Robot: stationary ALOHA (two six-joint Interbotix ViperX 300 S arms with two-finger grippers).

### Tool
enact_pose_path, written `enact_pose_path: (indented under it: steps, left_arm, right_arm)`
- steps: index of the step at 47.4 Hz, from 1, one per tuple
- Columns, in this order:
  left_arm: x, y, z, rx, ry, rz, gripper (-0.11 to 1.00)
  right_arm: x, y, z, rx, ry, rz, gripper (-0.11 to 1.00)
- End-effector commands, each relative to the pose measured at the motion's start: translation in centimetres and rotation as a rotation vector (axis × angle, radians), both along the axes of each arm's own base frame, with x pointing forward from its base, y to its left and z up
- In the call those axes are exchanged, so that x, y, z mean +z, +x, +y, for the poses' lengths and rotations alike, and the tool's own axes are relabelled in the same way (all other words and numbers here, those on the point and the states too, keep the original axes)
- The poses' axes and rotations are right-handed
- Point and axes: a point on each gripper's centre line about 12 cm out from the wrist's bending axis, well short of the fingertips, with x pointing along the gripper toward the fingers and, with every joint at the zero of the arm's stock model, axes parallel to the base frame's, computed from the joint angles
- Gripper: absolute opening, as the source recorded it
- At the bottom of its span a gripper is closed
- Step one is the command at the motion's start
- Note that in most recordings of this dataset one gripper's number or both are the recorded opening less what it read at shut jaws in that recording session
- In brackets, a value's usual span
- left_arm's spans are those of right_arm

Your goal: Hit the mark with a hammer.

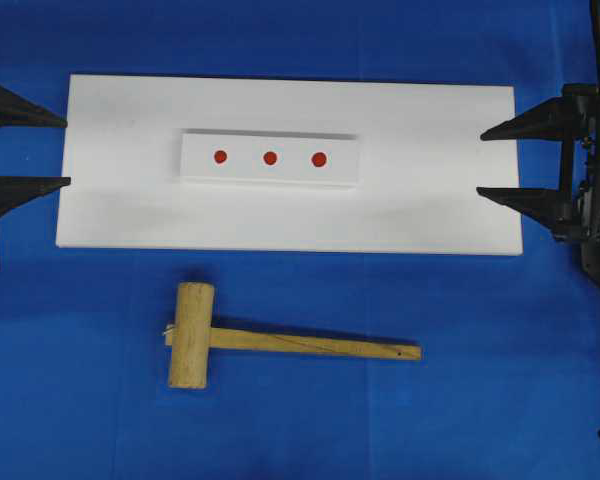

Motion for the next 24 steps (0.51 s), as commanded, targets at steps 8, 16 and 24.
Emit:
enact_pose_path:
  steps: [8,16,24]
  left_arm:
    - [0.35,0.15,0.00,-0.003,0.009,-0.008,0.77]
    - [0.35,0.15,-0.03,-0.005,0.007,-0.008,0.77]
    - [0.35,0.15,0.00,-0.003,0.009,-0.008,0.77]
  right_arm:
    - [0.45,0.18,-0.14,-0.007,-0.003,-0.011,0.73]
    - [0.41,0.16,-0.19,-0.013,-0.001,-0.011,0.73]
    - [0.42,0.16,-0.22,-0.015,-0.004,-0.012,0.73]
